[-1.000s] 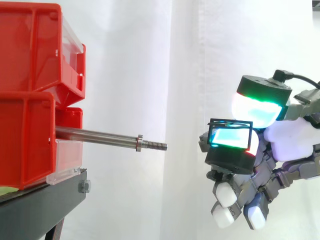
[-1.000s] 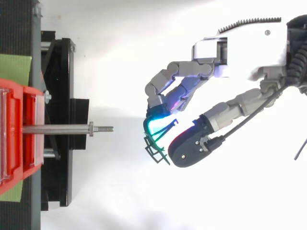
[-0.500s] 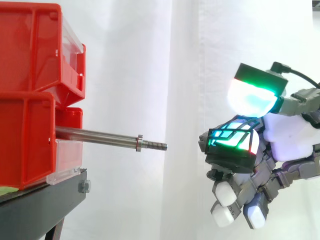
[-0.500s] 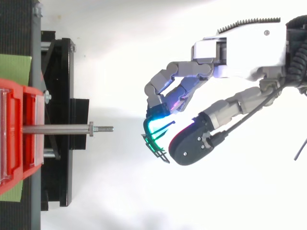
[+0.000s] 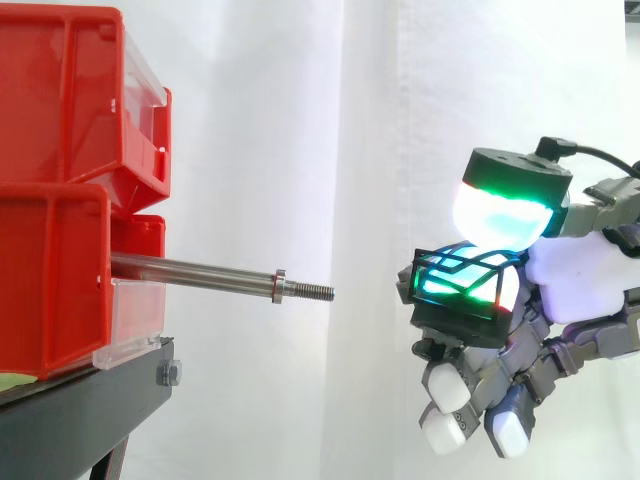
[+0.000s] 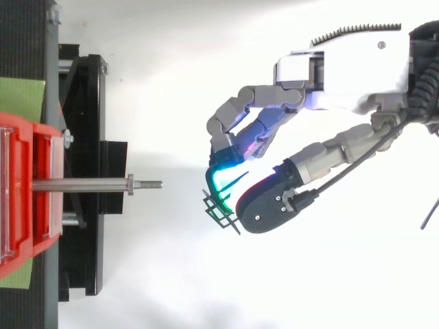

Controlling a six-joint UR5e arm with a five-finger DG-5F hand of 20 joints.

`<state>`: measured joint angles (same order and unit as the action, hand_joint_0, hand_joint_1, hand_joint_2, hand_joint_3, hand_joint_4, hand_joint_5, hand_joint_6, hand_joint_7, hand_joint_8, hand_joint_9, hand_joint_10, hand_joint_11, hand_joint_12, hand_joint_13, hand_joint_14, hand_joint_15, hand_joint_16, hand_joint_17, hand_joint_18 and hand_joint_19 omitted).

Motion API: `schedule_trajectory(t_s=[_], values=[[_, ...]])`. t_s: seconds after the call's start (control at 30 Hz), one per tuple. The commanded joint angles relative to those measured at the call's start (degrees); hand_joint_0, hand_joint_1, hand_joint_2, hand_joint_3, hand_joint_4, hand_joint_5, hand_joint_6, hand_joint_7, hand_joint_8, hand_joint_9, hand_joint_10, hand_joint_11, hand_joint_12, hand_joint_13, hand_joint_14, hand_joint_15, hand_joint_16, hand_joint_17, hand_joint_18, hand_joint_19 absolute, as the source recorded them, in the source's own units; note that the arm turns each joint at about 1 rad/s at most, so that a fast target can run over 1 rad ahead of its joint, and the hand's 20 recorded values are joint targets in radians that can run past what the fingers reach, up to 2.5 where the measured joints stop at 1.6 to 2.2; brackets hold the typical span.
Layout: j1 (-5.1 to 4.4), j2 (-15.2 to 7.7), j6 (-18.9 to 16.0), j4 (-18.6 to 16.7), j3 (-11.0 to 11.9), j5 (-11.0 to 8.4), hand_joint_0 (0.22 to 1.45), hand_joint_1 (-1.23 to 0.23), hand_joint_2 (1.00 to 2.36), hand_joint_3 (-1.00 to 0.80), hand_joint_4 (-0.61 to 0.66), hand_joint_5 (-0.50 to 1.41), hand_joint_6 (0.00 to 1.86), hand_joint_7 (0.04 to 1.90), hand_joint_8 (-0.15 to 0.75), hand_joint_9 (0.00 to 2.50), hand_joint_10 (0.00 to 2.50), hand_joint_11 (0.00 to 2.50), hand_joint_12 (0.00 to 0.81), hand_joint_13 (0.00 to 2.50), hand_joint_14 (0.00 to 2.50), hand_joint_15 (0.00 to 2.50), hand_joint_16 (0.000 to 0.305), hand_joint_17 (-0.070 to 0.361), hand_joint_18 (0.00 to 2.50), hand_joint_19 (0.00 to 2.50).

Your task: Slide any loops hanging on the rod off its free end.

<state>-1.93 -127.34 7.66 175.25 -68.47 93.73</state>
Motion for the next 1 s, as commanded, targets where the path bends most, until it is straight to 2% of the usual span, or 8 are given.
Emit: schedule_trajectory(t_s=[0.0, 0.1, 0.27, 0.43, 0.5, 0.67, 0.73, 0.97], values=[[0.0, -0.01, -0.11, 0.0, 0.0, -0.3, 0.66, -0.78, 1.01, -0.34, 0.14, -0.2, 0.83, 1.12, 0.296, 0.76, 0.01, 0.29, 0.33, 0.62, 0.0, 0.04, 0.049, 0.11, 0.71, 0.36], [-0.09, -0.01, -0.11, 0.0, -0.09, -0.57, 0.67, -0.79, 1.0, -0.5, 0.13, -0.18, 0.85, 1.15, 0.301, 0.85, 0.01, 0.35, 0.325, 0.64, 0.0, 0.04, 0.048, 0.109, 0.73, 0.35], [-0.09, -0.01, -0.28, -0.18, 0.0, -0.57, 0.61, -0.64, 1.0, -0.49, 0.09, -0.16, 0.83, 1.23, 0.301, 0.93, 0.01, 0.34, 0.32, 0.66, 0.0, 0.05, 0.047, 0.107, 0.73, 0.39], [-0.18, -0.01, -0.63, -0.62, 0.0, -0.92, 0.62, -0.55, 1.01, -0.34, 0.1, -0.13, 0.76, 1.23, 0.294, 0.9, 0.01, 0.25, 0.316, 0.65, 0.0, 0.06, 0.047, 0.106, 0.7, 0.39], [-0.18, 0.07, -0.72, -0.7, 0.0, -1.01, 0.61, -0.54, 1.02, -0.19, 0.11, -0.1, 0.66, 1.33, 0.289, 0.87, 0.01, 0.22, 0.315, 0.64, 0.0, 0.06, 0.047, 0.106, 0.68, 0.39], [-0.18, 0.07, -1.16, -1.32, 0.0, -1.53, 0.64, -0.59, 1.02, -0.14, 0.18, -0.1, 0.58, 1.42, 0.298, 0.83, 0.01, 0.25, 0.319, 0.62, 0.0, 0.05, 0.047, 0.107, 0.68, 0.36], [-0.18, -0.01, -1.16, -1.49, 0.0, -1.53, 0.67, -0.76, 1.03, -0.09, 0.17, -0.16, 0.66, 1.24, 0.29, 0.81, 0.01, 0.31, 0.325, 0.62, 0.0, 0.05, 0.048, 0.108, 0.7, 0.35], [-0.26, -0.01, -1.16, -1.41, 0.0, -1.53, 0.67, -0.83, 1.0, -0.49, 0.19, -0.2, 0.82, 1.12, 0.3, 0.85, 0.01, 0.41, 0.329, 0.63, 0.0, 0.04, 0.049, 0.11, 0.72, 0.33]])
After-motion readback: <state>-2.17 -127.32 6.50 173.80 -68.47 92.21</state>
